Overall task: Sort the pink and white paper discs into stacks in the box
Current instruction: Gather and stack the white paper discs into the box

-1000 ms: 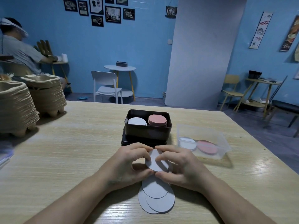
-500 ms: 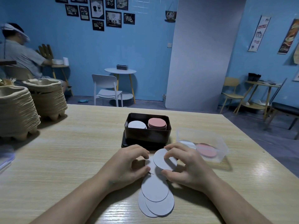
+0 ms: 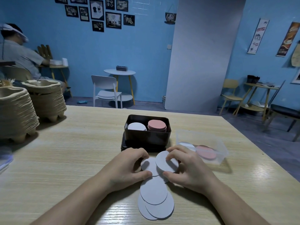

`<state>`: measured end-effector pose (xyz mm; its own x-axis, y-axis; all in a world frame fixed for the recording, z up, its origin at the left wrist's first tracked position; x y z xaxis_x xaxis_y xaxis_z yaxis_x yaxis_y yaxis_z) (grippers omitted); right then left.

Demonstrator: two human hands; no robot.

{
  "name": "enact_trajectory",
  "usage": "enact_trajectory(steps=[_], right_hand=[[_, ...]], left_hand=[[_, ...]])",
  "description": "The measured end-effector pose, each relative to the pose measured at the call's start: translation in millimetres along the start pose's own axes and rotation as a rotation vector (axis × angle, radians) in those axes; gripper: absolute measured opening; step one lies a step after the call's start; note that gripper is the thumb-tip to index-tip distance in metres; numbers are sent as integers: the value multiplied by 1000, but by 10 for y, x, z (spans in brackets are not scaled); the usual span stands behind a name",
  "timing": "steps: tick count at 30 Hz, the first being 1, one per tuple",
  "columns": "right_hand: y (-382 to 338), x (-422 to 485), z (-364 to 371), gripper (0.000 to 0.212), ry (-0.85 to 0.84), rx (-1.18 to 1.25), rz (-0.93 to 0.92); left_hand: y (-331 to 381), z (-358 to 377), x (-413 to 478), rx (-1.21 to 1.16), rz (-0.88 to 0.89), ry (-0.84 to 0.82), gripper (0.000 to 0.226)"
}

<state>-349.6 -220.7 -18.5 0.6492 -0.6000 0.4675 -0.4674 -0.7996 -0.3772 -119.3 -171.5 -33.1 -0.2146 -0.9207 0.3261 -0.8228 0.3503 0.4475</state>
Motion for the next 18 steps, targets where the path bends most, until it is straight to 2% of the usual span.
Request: enact_trajectory(steps=[3, 6, 8, 13, 18], right_hand=[[12, -10, 10, 32, 5, -1, 1], [-1, -1, 27, 30, -13, 1, -1], [-23, 6, 53, 33, -41, 19, -9], [-74, 31, 85, 51, -47, 87, 25], [-149, 53, 112, 45, -40, 94, -46]], left_hand=[[-86, -112, -83, 10, -16, 91, 40], [-141, -215, -146, -97, -54, 208, 44], [-104, -230, -145, -137, -13, 253, 40], [27, -136, -113, -106, 93, 212, 29], [99, -75, -111, -54, 151, 216, 28]])
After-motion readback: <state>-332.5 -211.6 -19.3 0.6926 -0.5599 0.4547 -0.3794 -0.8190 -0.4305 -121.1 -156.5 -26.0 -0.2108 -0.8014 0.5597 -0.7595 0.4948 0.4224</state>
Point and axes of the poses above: each hand's wrist, its own x-axis towards the middle knuckle, its own z-axis out of the palm, y = z × x, the point moved 4 cm from there along x, towards the middle knuckle, and after that the axes turned 4 degrees about -z, right-handed, at the moved point
